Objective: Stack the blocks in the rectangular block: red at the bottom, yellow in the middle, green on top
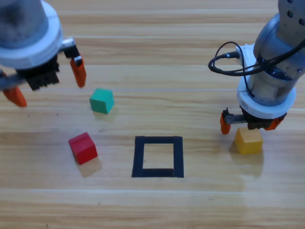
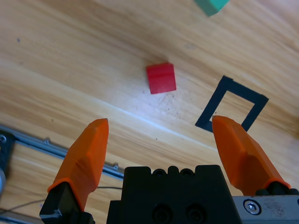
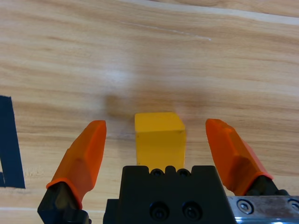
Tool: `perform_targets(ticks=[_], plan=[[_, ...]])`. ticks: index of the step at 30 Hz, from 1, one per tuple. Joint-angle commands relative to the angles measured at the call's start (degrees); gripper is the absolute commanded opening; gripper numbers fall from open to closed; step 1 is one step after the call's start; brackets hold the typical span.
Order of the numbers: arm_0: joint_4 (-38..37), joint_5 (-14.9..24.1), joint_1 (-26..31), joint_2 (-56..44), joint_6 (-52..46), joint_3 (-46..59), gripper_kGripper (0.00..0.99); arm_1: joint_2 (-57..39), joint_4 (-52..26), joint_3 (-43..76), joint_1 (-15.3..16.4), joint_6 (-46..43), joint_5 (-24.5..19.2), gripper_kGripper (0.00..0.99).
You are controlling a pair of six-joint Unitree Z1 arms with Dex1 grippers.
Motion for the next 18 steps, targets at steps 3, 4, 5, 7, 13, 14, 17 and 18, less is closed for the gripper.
perform_targets(ticks=[3,4,5,7,13,14,17,18], plan=[[-1.6,-4.7,-0.2,6.7,-6.8,3.0,0.917,4.0,-1.2,2.2,-2.7,2.8,-0.6,0.983],[-2.6,-5.1,-0.2,6.9,-7.3,3.4,0.917,3.9,-1.2,2.6,-2.7,2.8,-0.1,0.979],[-3.6,-5.6,-0.2,7.1,-7.7,3.6,0.917,3.8,-1.2,2.7,-2.8,2.8,0.2,0.973],[-4.9,-5.8,-0.2,7.1,-8.6,4.4,0.910,3.7,-1.2,3.2,-2.8,2.8,1.9,0.933],[-14.6,-8.5,2.7,6.2,-6.2,13.6,0.905,4.0,-1.2,3.8,-3.4,2.6,5.1,0.810],[-16.8,-9.0,3.4,5.4,-5.7,16.1,0.905,4.0,-1.2,3.9,-3.4,2.6,5.2,0.810],[-22.7,-10.4,5.4,2.9,-4.6,23.1,0.904,4.0,-1.3,3.9,-3.4,2.5,5.6,0.706],[-24.2,-10.9,6.0,2.4,-4.0,24.6,0.904,4.1,-1.4,3.9,-3.4,2.3,5.5,0.670]])
